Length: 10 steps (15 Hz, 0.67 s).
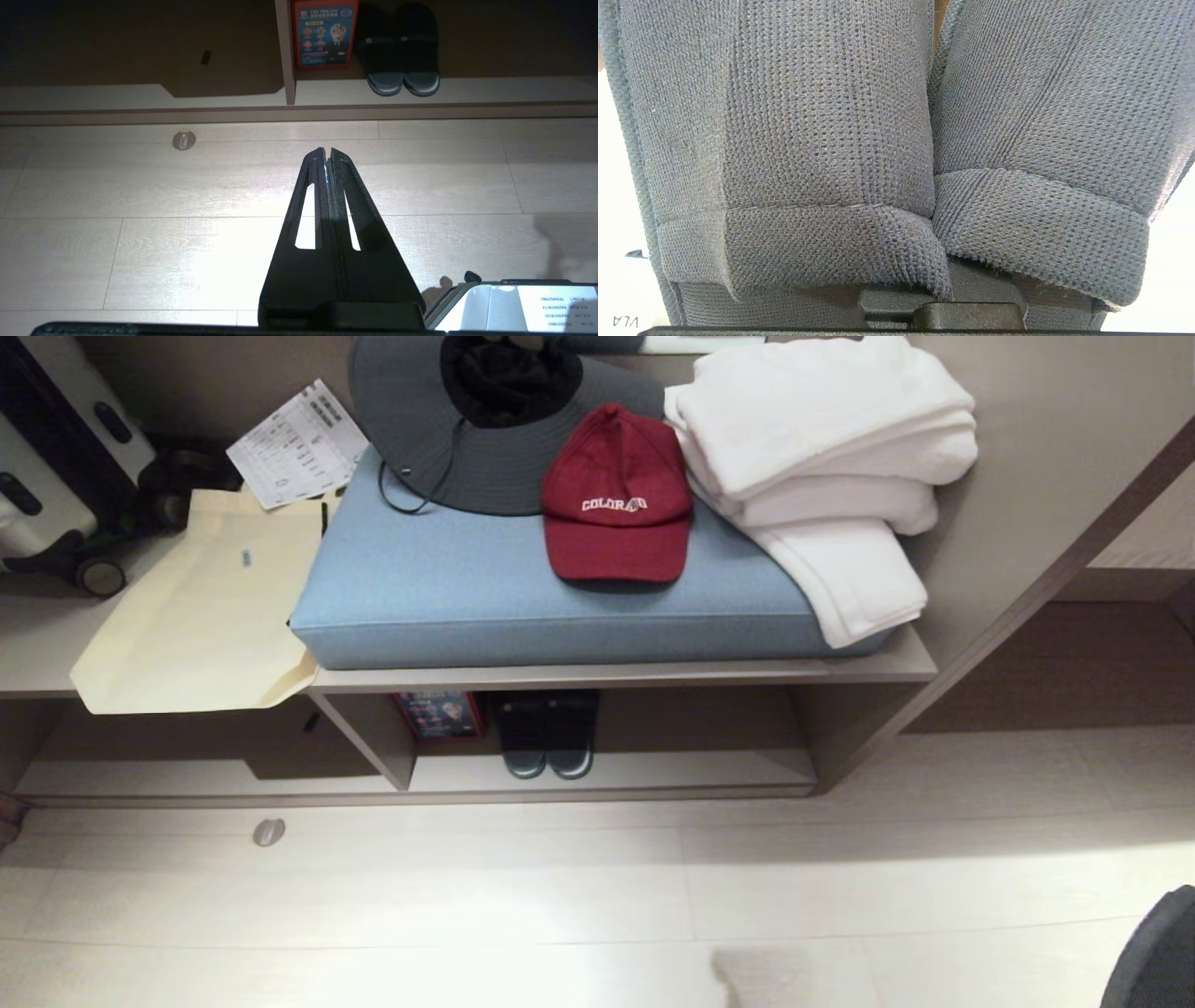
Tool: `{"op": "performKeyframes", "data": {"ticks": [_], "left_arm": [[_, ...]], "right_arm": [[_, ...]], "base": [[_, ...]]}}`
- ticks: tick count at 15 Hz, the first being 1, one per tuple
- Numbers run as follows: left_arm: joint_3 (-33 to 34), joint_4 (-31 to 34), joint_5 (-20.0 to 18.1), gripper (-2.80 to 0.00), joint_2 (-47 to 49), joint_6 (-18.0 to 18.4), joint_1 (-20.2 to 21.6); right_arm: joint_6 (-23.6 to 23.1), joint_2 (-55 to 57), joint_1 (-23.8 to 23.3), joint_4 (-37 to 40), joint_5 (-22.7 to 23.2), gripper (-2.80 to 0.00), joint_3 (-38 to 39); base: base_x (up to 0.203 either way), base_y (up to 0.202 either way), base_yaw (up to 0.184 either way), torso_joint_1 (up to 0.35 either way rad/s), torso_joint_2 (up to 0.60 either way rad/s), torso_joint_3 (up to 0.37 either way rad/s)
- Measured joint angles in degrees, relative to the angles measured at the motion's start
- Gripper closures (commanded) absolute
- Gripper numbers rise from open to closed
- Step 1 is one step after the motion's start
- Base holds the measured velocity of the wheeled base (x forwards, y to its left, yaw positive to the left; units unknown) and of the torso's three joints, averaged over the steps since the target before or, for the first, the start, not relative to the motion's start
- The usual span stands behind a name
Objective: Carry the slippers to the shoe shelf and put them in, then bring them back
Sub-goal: Place the slippers into the shoe cabinet
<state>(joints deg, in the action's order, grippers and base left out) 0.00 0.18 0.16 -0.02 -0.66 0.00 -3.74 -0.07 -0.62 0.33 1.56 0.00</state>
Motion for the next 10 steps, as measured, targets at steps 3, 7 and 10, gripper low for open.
{"op": "performKeyframes", "data": {"ticks": [3,7,10], "left_arm": [[0.0,0.0,0.0,0.0,0.0,0.0,0.0],[0.0,0.0,0.0,0.0,0.0,0.0,0.0],[0.0,0.0,0.0,0.0,0.0,0.0,0.0]], "right_arm": [[0.0,0.0,0.0,0.0,0.0,0.0,0.0],[0.0,0.0,0.0,0.0,0.0,0.0,0.0],[0.0,0.0,0.0,0.0,0.0,0.0,0.0]], "base": [[0.0,0.0,0.0,0.003,0.0,-0.202],[0.0,0.0,0.0,0.002,0.0,-0.195],[0.0,0.0,0.0,-0.002,0.0,-0.199]]}}
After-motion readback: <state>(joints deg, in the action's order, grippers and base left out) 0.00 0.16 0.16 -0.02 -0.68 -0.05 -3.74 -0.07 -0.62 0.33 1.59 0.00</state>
